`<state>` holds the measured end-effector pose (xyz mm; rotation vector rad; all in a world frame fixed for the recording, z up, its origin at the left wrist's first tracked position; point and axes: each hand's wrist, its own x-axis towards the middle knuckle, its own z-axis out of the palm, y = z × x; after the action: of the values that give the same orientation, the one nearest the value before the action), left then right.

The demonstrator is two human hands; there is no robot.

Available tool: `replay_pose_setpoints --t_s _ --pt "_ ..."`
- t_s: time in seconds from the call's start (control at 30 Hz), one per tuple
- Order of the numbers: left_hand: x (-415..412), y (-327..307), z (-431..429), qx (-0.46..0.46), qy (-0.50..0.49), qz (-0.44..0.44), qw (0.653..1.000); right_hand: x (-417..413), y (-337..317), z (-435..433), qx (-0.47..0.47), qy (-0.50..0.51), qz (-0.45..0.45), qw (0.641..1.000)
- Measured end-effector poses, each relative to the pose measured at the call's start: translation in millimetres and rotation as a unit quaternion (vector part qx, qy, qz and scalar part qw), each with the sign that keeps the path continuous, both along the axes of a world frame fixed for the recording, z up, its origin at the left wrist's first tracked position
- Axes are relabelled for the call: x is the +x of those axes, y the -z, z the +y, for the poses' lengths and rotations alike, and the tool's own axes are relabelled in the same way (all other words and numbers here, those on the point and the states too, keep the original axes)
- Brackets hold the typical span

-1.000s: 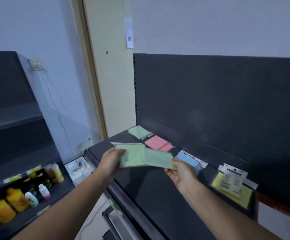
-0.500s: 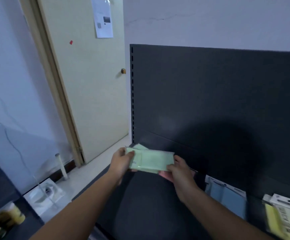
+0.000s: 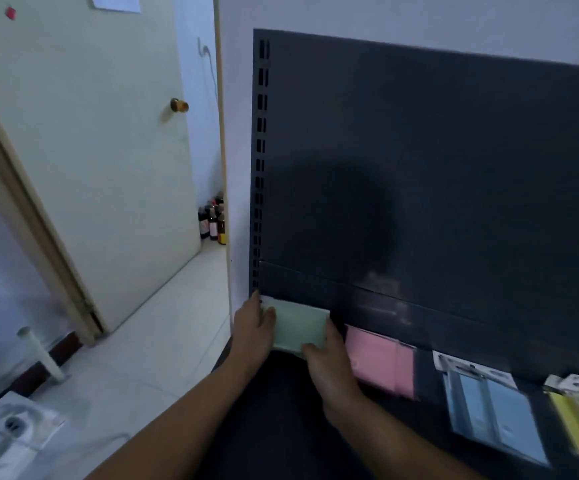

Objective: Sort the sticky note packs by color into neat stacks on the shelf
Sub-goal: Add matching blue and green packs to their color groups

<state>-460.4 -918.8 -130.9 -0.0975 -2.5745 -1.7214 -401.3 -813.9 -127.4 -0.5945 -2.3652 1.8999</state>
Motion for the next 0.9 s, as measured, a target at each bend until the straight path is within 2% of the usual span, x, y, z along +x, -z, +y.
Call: replay_pose_setpoints --t_s 0.07,0.13,0.2,0.33,0.47,0.53,0.6,0.7,0.77,0.83,0.9 --pt "-1.1 10.4 -1.1 -0.093 0.014 0.020 0.995 2.2 0.9 -8.9 0.040 -0.007 0.008 0.999" --pt "-3.2 15.0 -3.9 -0.217 0.000 0.029 0.976 0.1 1.0 -14.4 0.058 -0.013 0.003 0.998" --pt "-5.0 14.3 -6.4 -0.284 -0.014 0.010 0.959 0.1 -4.2 -18.0 0.053 -0.016 -0.009 0.998" --pt "2.6 -2.9 -5.7 -0.282 -0.027 0.036 0.958 13.1 -29.2 -9.0 0.041 -0.005 0.023 0.999" --pt "28.3 -30.7 16.6 -0.219 -0.023 0.154 0.963 44.3 -55.6 17.4 0.037 -0.027 0.081 0.996" --pt "47.4 -44.9 43.7 -0.198 0.018 0.208 0.958 64.2 -64.8 42.4 0.061 -0.031 0.101 0.993" --pt "70.2 -56.5 79.7 -0.190 0.086 0.236 0.949 90.4 -68.3 81.5 0.135 -0.029 0.102 0.985" --pt "112.7 -68.1 142.9 -0.194 0.217 0.265 0.919 153.0 -66.4 164.7 0.265 0.002 0.075 0.961" --pt "147.6 -70.3 192.2 -0.214 0.284 0.296 0.887 211.5 -66.4 223.9 0.322 0.048 0.034 0.945" --pt "192.1 -70.5 245.2 -0.259 0.317 0.328 0.852 278.4 -67.7 279.7 0.352 0.094 -0.019 0.931" --pt "241.3 -68.9 296.6 -0.314 0.344 0.323 0.823 344.5 -67.5 330.0 0.385 0.128 -0.076 0.911"
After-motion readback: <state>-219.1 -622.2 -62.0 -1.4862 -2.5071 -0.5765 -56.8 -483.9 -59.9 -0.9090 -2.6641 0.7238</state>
